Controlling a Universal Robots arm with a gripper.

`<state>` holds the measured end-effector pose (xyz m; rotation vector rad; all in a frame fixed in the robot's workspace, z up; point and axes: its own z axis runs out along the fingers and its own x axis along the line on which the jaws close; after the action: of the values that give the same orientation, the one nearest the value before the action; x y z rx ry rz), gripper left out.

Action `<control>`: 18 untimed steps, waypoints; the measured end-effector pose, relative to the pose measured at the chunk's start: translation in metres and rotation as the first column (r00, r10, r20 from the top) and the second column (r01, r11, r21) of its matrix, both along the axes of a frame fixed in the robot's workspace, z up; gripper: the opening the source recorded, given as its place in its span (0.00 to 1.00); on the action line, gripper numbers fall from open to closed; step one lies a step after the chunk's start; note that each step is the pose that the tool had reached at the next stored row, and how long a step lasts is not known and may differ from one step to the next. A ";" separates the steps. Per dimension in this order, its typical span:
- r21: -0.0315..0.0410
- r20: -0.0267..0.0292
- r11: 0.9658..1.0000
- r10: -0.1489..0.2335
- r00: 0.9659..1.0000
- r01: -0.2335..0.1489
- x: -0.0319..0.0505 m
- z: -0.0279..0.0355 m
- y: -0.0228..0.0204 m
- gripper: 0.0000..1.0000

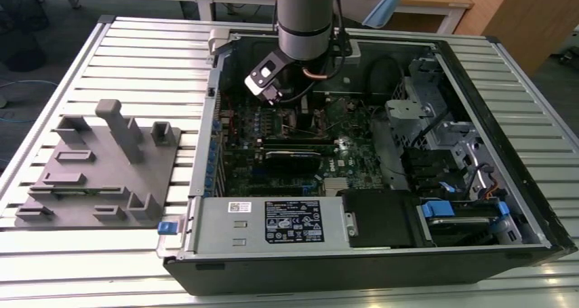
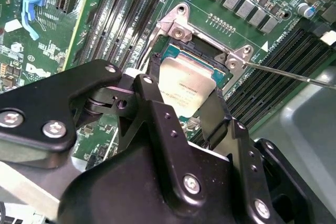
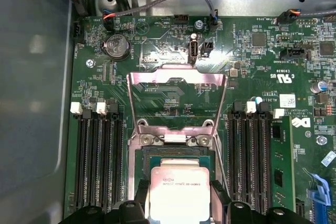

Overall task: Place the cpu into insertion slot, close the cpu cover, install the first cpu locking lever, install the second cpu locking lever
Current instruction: 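Place the cpu into insertion slot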

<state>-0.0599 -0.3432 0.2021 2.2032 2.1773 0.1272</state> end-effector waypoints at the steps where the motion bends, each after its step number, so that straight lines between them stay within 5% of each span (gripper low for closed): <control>1: 0.000 0.000 1.000 0.000 1.000 0.000 0.0003 -0.0003 0.0003 0.54; 18: 0.000 0.000 1.000 -0.002 1.000 0.002 0.0021 -0.0077 0.0017 0.54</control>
<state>-0.0578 -0.3415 0.1944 2.2054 2.1749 0.1270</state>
